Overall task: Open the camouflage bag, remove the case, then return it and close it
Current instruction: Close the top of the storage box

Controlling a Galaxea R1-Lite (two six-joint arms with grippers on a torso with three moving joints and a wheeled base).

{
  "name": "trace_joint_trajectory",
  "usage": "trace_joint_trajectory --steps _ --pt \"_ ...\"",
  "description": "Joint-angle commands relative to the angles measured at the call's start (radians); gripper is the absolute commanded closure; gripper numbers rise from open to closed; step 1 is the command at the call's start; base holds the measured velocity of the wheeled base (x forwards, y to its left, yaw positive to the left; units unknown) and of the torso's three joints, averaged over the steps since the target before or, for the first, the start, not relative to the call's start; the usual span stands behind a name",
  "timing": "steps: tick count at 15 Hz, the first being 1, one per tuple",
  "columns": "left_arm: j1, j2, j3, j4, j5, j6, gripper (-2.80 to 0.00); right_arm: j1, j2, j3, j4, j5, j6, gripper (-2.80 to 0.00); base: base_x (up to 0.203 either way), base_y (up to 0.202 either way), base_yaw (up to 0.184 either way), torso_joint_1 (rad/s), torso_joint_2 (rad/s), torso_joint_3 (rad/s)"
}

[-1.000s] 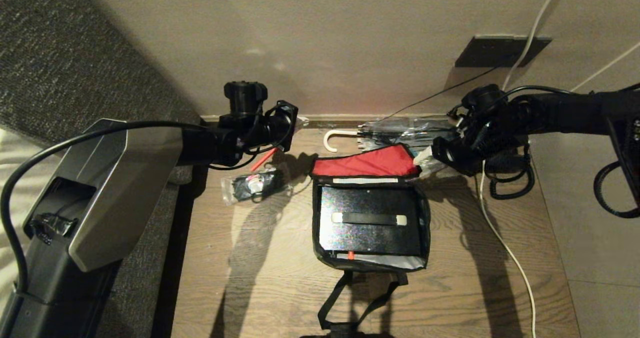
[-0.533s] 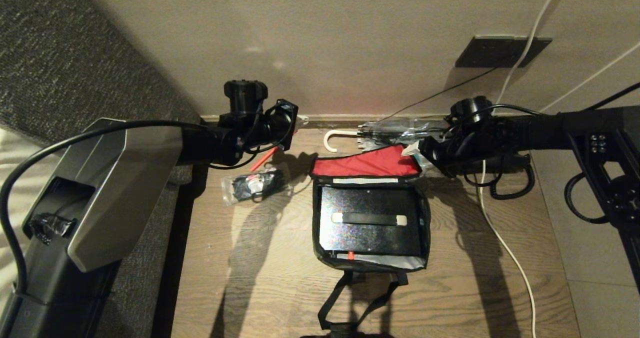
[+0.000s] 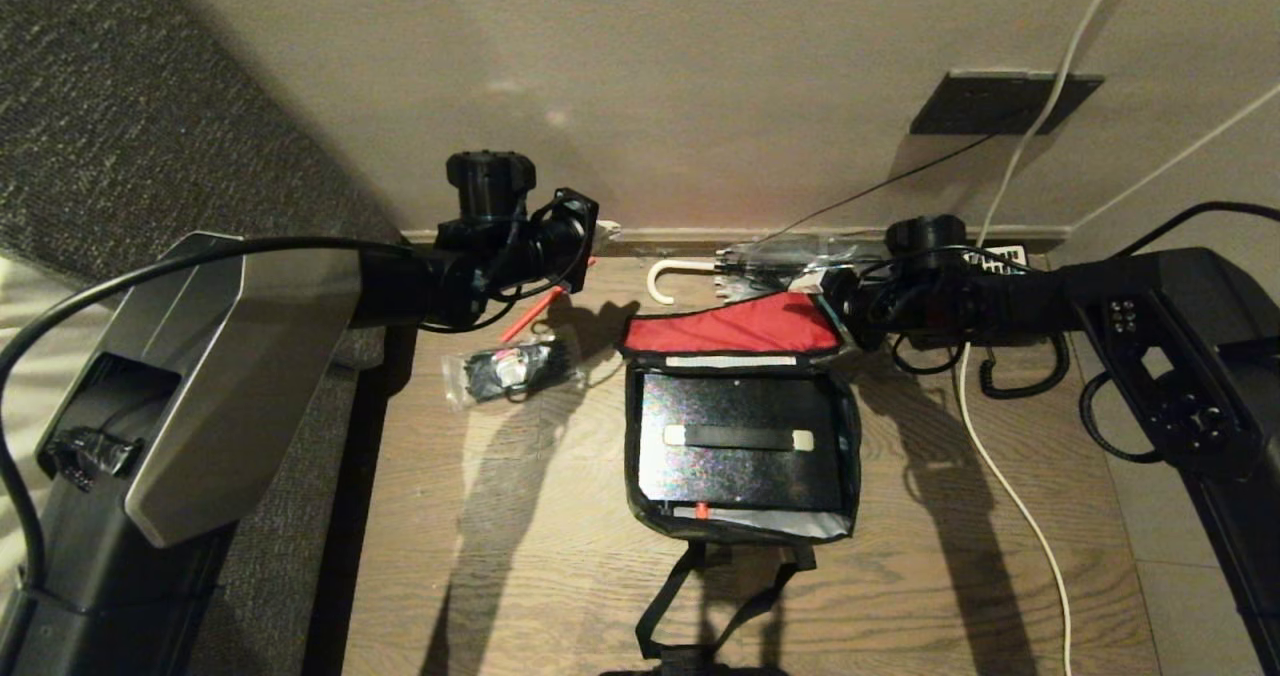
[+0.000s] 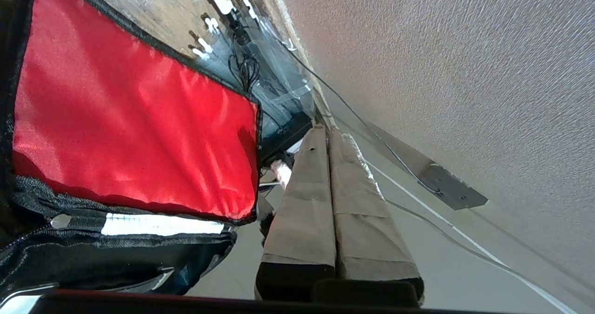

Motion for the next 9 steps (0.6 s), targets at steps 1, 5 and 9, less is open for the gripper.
trace_joint_trajectory --steps 1,5,9 --pt "-0.001 -0.003 0.000 -0.002 -0.002 -0.006 0.00 0.002 0.035 0.000 -0.035 0.000 0.011 -2.80 0.000 0.000 0.000 0.000 0.00 0.000" --pt "-0.010 -0.007 0.000 -0.004 -0.002 -0.006 0.00 0.002 0.053 0.000 -0.071 0.003 0.002 0.00 0.000 0.000 0.000 0.000 0.00 0.000" --pt "-0.018 -0.009 -0.001 -0.019 -0.002 -0.006 0.00 0.002 0.038 0.000 -0.071 0.011 0.002 0.00 0.000 0.000 0.000 0.000 0.00 0.000"
